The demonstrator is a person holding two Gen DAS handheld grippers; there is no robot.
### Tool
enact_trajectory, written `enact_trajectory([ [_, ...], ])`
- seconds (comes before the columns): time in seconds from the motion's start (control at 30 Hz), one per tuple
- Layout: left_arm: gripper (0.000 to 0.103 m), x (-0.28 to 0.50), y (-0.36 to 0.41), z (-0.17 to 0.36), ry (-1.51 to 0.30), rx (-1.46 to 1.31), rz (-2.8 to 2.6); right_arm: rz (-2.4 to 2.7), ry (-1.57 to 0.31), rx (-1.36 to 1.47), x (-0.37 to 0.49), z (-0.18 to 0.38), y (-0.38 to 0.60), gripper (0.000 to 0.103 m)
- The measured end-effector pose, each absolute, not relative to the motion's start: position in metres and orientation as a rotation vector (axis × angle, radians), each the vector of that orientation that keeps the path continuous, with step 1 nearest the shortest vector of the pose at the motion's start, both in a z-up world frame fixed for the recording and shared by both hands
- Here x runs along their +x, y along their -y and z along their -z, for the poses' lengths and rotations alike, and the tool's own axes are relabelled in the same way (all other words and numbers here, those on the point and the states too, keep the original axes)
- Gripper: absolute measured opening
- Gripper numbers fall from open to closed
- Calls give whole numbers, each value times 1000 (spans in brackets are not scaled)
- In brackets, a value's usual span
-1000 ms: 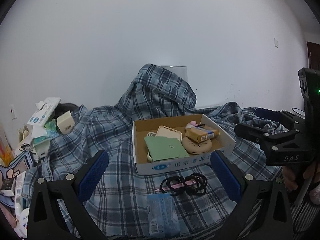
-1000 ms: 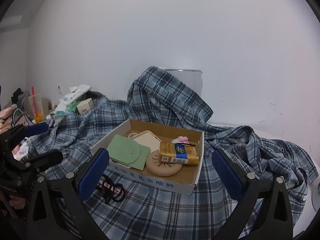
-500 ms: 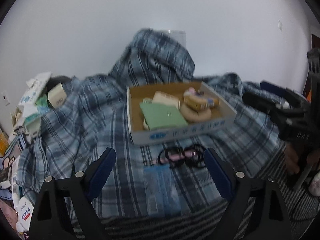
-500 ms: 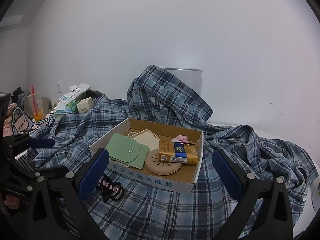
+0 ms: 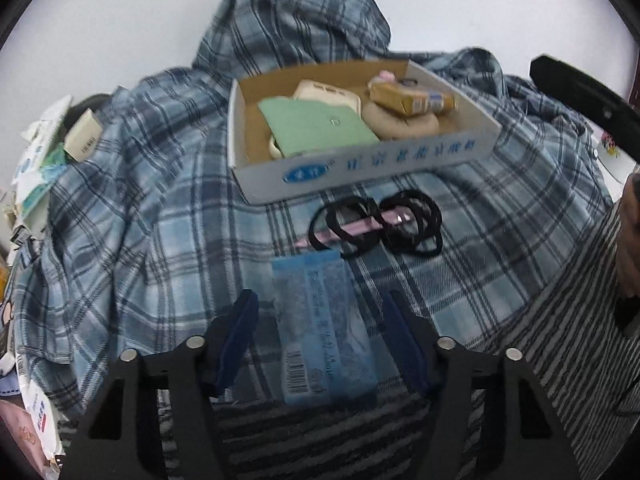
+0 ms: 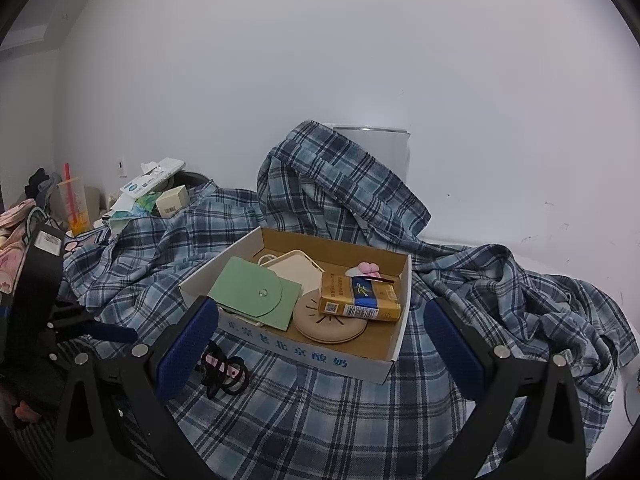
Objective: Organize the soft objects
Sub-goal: 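Withdraw both tools and grasp the blue packet with the left tool, then grasp the black-pink scissors with the right tool while the left tool holds the packet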
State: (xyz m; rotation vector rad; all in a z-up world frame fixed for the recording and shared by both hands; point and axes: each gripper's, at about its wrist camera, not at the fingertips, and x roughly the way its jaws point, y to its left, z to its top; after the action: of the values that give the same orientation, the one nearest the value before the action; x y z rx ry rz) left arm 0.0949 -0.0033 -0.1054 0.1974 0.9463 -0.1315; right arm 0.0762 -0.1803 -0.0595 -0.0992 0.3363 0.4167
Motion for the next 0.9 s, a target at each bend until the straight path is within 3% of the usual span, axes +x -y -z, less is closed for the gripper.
enact_trajectory([
  [0.07, 50, 98, 1, 109, -972, 183, 132, -413, -342, -103, 77, 61, 180, 102],
  [0.33, 38, 81, -3, 91, -835, 158, 129, -414, -350, -107, 77, 62, 179, 102],
  [0.63, 38, 39, -19, 53, -532, 79, 152, -446, -383, -103, 77, 61, 174, 102],
  [0.9, 38, 37, -25, 48, -503, 58, 126, -545, -541, -186, 84, 67, 130, 102],
])
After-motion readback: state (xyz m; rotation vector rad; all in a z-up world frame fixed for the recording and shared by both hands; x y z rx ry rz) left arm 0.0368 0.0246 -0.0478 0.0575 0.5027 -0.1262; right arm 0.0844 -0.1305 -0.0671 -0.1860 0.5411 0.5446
